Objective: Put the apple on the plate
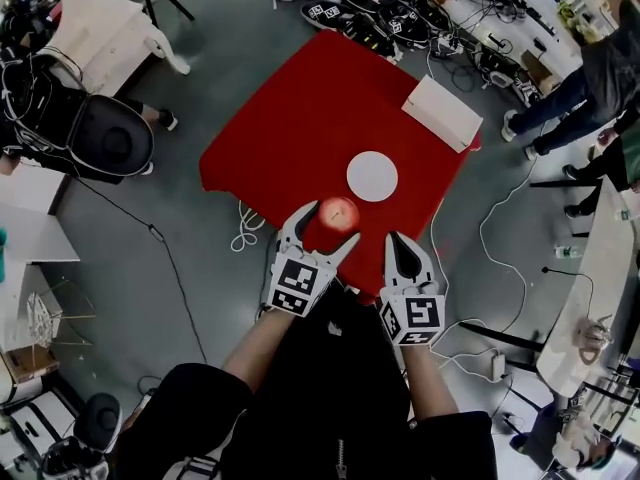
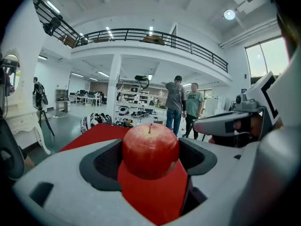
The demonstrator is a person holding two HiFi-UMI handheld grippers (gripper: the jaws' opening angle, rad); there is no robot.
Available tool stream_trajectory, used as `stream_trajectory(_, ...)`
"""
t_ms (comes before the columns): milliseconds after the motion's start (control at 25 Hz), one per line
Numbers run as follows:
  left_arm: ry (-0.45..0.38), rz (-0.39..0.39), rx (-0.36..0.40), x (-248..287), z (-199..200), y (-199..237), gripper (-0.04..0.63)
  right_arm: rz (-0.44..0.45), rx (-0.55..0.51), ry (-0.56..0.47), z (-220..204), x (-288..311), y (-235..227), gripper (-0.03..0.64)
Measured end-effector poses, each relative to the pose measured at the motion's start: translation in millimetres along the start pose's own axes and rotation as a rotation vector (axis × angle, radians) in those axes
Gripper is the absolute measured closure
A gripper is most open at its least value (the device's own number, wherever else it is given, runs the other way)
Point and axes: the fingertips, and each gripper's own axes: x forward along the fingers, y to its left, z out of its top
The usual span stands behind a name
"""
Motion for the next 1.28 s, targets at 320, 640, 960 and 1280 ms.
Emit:
stream_trajectory(320, 0.002, 0.0, 0.006, 27.8, 5.0, -13.2, 0.215, -0.006, 0.023, 0.007, -2.2, 1.5, -30.2, 0.609)
stream_trajectory(640, 0.02, 0.006, 0.009, 53.1, 7.4, -4.9, 0.215, 0.009, 0.032, 0.016, -0.6, 20.6, -45.9, 0.609)
stream_trajectory(960, 0.031, 0.026, 0.009, 68.3, 1.1, 2.5, 0.215, 0.028, 0.047, 0.041, -12.4, 30.2, -53.1, 0.609)
stream_trajectory(1280, 0.032, 0.013, 0.05, 101.2, -3.4, 3.6, 0.215, 0.018, 0.075, 0.072, -26.0, 31.4, -63.9, 0.609)
